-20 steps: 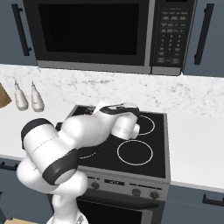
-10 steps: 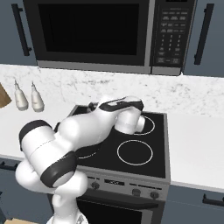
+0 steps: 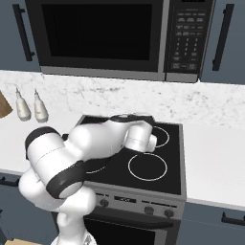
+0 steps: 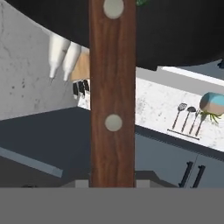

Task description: Put the broccoli and bell pepper in the pot. Retrieve the spatula and lightly stir the vegetables in the pot.

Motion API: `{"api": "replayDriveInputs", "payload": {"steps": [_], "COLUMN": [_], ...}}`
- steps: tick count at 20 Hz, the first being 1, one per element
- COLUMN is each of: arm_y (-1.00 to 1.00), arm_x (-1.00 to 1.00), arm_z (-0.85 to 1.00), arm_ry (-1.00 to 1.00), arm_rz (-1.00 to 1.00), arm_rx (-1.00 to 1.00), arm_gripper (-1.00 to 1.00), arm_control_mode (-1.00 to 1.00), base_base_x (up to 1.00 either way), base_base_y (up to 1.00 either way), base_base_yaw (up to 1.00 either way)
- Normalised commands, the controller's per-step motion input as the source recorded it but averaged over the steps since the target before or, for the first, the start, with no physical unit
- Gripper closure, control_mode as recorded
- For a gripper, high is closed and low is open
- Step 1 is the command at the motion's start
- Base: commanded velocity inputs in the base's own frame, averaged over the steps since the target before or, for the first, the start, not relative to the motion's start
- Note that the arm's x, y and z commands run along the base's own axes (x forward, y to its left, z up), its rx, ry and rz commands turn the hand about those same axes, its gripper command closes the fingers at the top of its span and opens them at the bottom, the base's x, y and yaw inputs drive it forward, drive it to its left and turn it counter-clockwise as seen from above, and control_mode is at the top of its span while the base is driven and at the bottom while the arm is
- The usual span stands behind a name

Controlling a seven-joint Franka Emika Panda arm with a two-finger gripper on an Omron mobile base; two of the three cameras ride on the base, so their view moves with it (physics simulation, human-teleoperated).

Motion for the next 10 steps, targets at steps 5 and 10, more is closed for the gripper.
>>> {"api": "replayDriveInputs", "payload": {"steps": [5, 10], "arm_y": [0.47, 0.48], "arm_x": [0.00, -0.06], "arm_z": [-0.10, 0.04], "arm_ry": [0.00, 0.00], "arm_rz": [0.10, 0.11], "arm_rx": [0.00, 0.01], "arm_gripper": [1.00, 1.00], "arm_control_mode": [-1.00, -1.00], "base_base_x": [0.00, 0.00], "base_base_y": [0.00, 0.00], "base_base_yaw": [0.00, 0.00]}}
